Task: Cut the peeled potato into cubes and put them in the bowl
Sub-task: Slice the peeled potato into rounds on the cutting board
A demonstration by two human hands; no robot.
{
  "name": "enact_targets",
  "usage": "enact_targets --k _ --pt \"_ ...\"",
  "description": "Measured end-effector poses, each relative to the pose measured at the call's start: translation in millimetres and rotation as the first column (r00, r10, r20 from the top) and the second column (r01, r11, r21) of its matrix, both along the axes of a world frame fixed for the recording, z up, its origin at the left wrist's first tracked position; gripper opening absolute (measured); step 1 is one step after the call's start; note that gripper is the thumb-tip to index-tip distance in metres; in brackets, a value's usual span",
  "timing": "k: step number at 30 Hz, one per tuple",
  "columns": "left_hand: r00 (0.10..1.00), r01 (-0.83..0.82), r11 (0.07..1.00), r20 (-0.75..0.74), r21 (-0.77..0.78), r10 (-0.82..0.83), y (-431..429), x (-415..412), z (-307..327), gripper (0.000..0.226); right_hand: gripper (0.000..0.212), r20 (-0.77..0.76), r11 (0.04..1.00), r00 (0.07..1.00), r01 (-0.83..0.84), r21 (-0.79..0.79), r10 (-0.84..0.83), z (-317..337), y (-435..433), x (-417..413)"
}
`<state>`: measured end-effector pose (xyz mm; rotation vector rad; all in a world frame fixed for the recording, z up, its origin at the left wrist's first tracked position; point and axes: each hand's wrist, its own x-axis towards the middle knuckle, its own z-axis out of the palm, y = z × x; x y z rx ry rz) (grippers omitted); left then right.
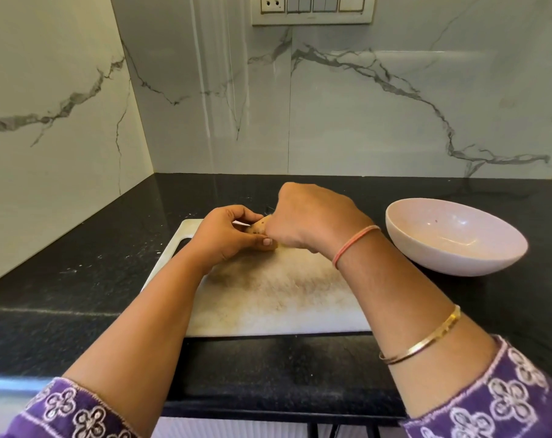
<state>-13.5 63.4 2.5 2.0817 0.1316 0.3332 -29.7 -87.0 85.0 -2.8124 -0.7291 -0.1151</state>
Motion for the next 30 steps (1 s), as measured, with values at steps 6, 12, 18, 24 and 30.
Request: enact_targets --k 6,12,18,24,30 --pt "1.0 -0.023 1.0 -0.015 -0.008 0.022 0 1 -1 0.027 0.006 0.097 1.0 0.995 -0.023 0.021 0.021 -34 -5 -14" --pt "1.0 -0.019 1.0 -0.013 -0.023 0.019 -2 2 1 0.035 0.052 0.208 1.0 0.978 0.003 0.02 -0.007 -76 -8 -19" --pt "1.0 -0.003 1.0 -0.002 -0.003 0.003 -2 -1 -1 0.03 0.009 0.151 0.999 0.988 -0.009 0.047 0.002 -50 -7 -18" --pt "1.0 0.01 0.999 0.021 0.038 -0.011 -2 -3 0 0.026 0.011 0.067 0.999 0.998 -0.006 -0.05 0.009 -13 1 -4" --pt "0.999 0.022 0.999 0.028 0.023 -0.023 -3 0 2 0.024 0.007 0.113 0.994 0.993 -0.009 -0.107 0.021 -31 6 -2"
